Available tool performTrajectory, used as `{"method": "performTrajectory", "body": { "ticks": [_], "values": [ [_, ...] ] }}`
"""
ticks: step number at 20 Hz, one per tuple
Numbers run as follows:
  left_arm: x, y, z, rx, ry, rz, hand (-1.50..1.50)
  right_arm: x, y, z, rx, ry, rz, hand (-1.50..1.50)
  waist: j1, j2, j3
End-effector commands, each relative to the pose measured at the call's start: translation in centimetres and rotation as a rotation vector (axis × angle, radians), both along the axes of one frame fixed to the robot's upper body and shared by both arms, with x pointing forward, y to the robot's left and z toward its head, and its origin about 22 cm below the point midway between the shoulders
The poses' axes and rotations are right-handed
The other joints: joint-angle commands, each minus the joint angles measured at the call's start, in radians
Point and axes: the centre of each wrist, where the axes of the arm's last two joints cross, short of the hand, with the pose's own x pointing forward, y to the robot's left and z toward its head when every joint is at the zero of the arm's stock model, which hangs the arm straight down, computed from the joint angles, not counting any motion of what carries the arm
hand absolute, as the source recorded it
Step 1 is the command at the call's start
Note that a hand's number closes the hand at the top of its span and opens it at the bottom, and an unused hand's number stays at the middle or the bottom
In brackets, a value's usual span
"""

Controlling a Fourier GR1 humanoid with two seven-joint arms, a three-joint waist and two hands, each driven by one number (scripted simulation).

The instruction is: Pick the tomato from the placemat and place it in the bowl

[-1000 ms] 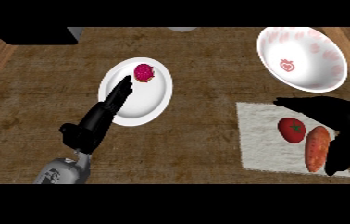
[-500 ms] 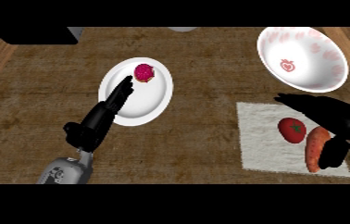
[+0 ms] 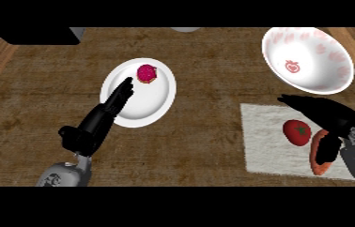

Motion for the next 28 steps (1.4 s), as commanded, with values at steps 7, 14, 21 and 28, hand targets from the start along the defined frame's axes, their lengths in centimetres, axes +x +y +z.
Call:
{"method": "performTrajectory", "body": {
  "ticks": [7, 14, 21, 28],
  "values": [
    [-2.6, 0.8, 0.6, -0.011, 0.012, -0.012, 0.00, 0.6, -0.4, -2.9, 0.031, 0.031, -0.002, -1.50, 0.002, -0.001, 0.000],
    [-0.3, -0.2, 0.7, 0.001, 0.001, 0.000, 0.00, 2.3, 0.3, -3.4, 0.107, -0.054, 0.087, 1.50, 0.000, -0.001, 0.000],
    [-0.2, -0.6, 1.5, -0.006, 0.007, -0.005, 0.00, 3.1, -0.5, -4.4, 0.114, -0.114, 0.074, 1.50, 0.000, 0.000, 0.000],
    [-0.4, -1.8, 0.8, 0.005, -0.015, -0.050, 0.00, 8.4, 15.5, -1.7, 0.097, -0.182, -0.387, 1.50, 0.047, 0.003, -0.001]
  ]
}}
